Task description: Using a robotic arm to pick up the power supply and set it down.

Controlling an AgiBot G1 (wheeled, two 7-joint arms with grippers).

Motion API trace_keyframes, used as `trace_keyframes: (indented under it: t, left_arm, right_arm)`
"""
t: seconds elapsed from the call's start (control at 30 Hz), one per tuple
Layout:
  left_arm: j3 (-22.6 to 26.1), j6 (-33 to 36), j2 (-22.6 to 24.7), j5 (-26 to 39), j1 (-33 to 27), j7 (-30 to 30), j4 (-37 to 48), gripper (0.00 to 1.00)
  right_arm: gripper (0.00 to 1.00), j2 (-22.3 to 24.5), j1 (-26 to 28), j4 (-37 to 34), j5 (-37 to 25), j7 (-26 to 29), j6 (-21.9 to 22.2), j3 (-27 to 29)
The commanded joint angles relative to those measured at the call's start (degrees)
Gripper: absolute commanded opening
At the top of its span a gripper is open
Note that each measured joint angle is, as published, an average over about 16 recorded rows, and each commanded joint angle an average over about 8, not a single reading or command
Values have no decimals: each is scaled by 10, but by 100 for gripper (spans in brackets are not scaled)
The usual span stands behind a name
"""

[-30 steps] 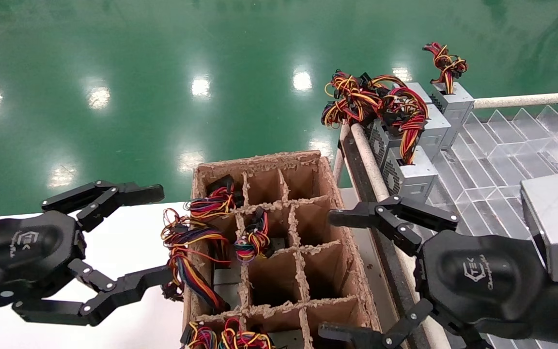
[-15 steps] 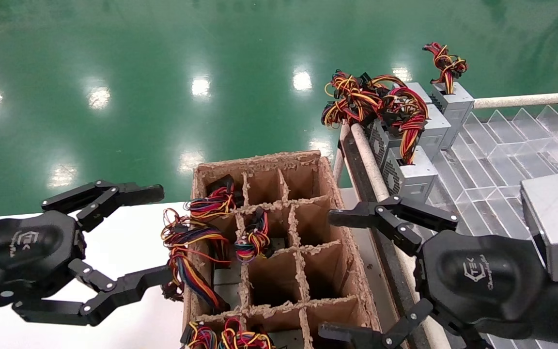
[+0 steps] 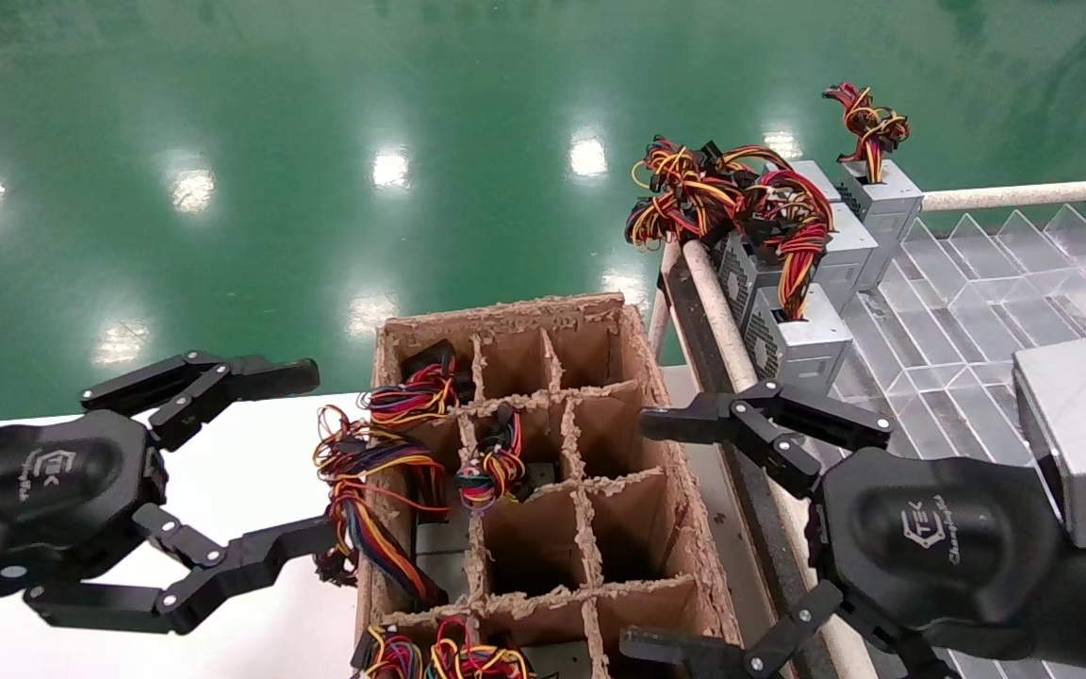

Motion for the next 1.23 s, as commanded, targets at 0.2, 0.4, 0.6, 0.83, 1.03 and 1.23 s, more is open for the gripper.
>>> trace_keyframes:
  t: [0.2, 0.4, 0.6, 0.83, 1.03, 1.23]
  left_arm:
    - [0, 0, 0, 0, 0, 0, 0, 100]
    - [0, 0, 0, 0, 0, 0, 0, 100]
    - [0, 0, 0, 0, 0, 0, 0, 100]
    - [0, 0, 0, 0, 0, 0, 0, 100]
    - [0, 0, 0, 0, 0, 0, 0, 100]
    - [0, 0, 0, 0, 0, 0, 0, 100]
  right_arm:
    - [100, 0, 0, 0, 0, 0, 0, 0]
    - [100, 0, 0, 0, 0, 0, 0, 0]
    - [100, 0, 0, 0, 0, 0, 0, 0]
    - [100, 0, 0, 0, 0, 0, 0, 0]
    - [100, 0, 0, 0, 0, 0, 0, 0]
    - [100, 0, 0, 0, 0, 0, 0, 0]
